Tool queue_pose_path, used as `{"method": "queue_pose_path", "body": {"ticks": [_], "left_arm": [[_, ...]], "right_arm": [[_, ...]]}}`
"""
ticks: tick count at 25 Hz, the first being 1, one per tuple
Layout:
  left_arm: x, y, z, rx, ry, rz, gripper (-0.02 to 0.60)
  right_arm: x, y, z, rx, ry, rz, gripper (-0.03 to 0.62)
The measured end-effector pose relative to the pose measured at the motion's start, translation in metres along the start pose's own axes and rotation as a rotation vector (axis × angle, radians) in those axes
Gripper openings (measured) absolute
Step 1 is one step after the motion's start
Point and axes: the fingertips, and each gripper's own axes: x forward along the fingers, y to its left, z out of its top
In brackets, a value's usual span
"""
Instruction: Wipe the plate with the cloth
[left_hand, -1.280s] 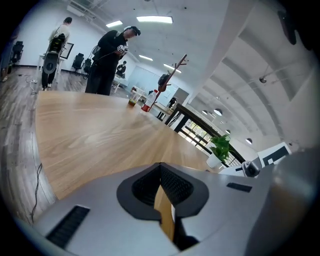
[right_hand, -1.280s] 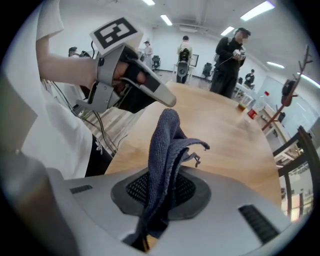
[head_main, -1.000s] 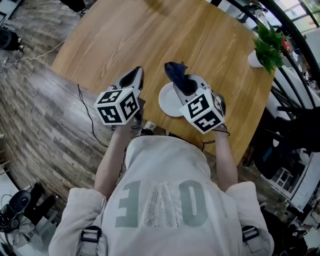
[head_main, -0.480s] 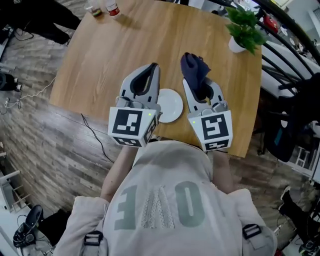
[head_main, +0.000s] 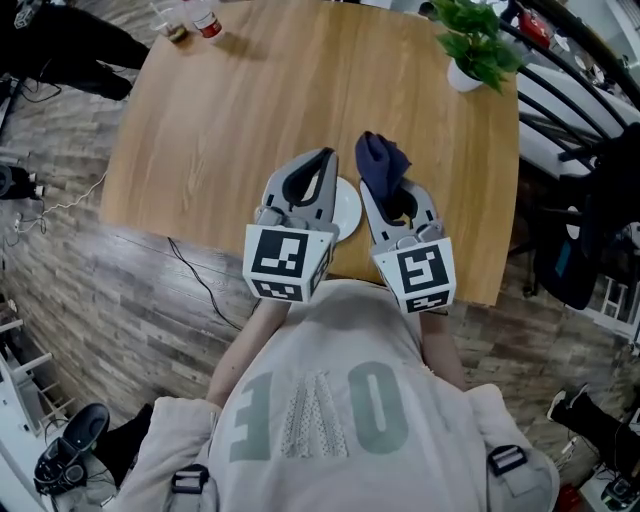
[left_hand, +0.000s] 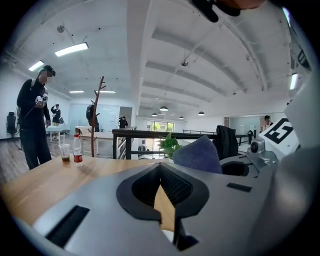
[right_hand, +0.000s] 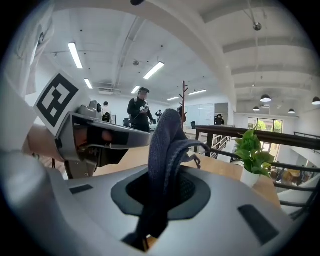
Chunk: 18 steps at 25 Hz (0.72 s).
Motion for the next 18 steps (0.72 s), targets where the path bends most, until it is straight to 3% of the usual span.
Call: {"method": "queue_pose_path", "body": {"ticks": [12,18], "left_arm": [[-0.012,0.023,-0.01,-0.03,0.031,0.026,0.008],[-0.016,0.007,-0.014,-0.02,0.037,0.023,0.008]], "right_arm": [[0.017,0.026,0.004,-0.053,0.032,0.055,0.057],[0.007,0.027,-0.003,-0.053,0.037,0.062,0.057]]}}
